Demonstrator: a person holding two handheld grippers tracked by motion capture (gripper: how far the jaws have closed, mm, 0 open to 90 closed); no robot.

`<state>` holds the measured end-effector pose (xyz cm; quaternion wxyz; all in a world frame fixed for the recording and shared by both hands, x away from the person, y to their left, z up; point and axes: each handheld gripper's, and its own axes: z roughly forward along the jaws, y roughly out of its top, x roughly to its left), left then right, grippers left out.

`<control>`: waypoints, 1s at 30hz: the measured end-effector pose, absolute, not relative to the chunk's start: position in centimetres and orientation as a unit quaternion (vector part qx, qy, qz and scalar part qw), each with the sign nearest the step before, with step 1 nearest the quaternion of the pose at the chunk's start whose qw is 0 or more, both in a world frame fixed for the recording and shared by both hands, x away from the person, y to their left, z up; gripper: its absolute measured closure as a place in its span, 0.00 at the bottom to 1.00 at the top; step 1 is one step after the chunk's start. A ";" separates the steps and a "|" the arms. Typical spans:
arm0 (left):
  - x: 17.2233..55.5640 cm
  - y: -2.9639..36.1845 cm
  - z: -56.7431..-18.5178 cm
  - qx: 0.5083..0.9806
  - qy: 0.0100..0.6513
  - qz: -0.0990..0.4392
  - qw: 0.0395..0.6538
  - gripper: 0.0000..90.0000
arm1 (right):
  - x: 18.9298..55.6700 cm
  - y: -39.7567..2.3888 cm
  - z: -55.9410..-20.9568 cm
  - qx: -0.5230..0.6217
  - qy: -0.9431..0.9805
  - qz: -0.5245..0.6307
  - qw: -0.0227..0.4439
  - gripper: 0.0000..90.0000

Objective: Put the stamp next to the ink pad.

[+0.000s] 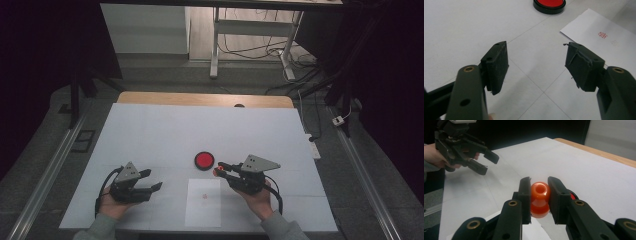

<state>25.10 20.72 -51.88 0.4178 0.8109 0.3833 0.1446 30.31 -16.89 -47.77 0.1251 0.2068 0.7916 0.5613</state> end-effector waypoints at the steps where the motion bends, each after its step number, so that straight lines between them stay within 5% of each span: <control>1: 25.1 20.7 -51.9 0.811 0.383 0.144 0.418 0.38 | 30.4 -16.9 -47.8 0.208 0.791 0.561 0.126 0.81; 30: 25.2 21.1 -52.2 0.803 0.402 0.141 0.418 0.31 | 37.1 -16.2 -49.4 0.282 0.804 0.498 0.160 0.81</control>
